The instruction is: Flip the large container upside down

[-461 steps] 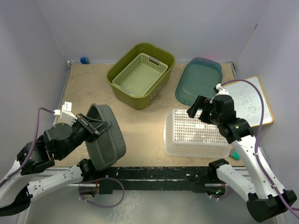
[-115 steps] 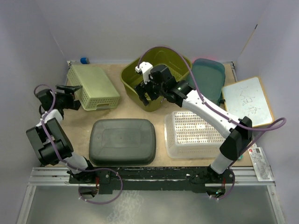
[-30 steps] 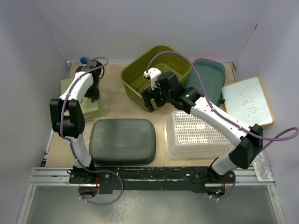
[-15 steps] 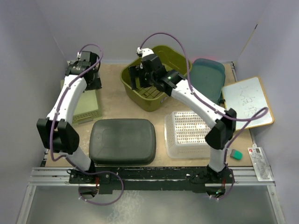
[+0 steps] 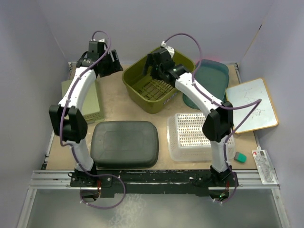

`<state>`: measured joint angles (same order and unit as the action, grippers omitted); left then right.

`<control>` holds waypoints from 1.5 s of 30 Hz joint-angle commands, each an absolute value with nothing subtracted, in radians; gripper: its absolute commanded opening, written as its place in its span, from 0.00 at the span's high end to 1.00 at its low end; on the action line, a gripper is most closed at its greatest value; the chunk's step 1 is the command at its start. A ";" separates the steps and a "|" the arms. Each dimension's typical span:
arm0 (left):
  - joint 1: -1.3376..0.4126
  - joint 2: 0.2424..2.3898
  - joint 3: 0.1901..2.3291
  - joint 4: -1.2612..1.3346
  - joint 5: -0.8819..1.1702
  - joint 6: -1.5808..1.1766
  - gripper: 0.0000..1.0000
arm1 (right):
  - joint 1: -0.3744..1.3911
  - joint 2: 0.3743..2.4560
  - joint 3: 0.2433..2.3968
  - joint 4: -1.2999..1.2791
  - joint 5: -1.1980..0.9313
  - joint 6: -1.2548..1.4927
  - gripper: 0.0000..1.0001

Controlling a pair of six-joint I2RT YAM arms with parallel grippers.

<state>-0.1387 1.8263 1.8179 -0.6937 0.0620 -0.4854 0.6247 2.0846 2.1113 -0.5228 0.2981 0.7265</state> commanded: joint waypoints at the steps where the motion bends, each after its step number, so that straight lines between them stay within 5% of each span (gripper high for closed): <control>1: -0.149 1.983 1.963 -0.647 0.194 -0.419 0.31 | 0.588 1.884 1.928 -0.397 0.287 0.736 0.00; 6: -0.153 2.097 2.045 -0.750 0.129 -0.383 0.36 | 0.571 1.774 1.759 -0.316 0.257 0.696 0.00; 10: -0.159 1.999 1.896 -0.766 0.045 -0.424 0.39 | 0.563 1.780 1.769 -0.346 0.253 0.690 0.00; 15: -0.161 1.788 1.575 -0.664 0.094 -0.496 0.39 | 0.564 1.846 1.864 -0.384 0.261 0.722 0.00; 24: -0.229 1.551 1.351 -0.625 0.141 -0.576 0.39 | 0.607 2.056 2.166 -0.612 0.208 0.784 0.00; 31: -0.253 1.415 1.340 -0.532 0.295 -0.640 0.38 | 0.706 2.172 2.314 -0.620 0.252 0.753 0.00; 35: -0.249 1.323 1.376 -0.612 0.164 -0.618 0.35 | 0.721 2.250 2.438 -0.642 0.240 0.766 0.00; 41: -0.234 1.362 1.414 -0.663 0.100 -0.608 0.35 | 0.724 2.153 2.235 -0.403 0.229 0.752 0.00; 45: -0.220 1.317 1.387 -0.634 0.093 -0.635 0.35 | 0.726 2.284 2.453 -0.520 0.275 0.738 0.00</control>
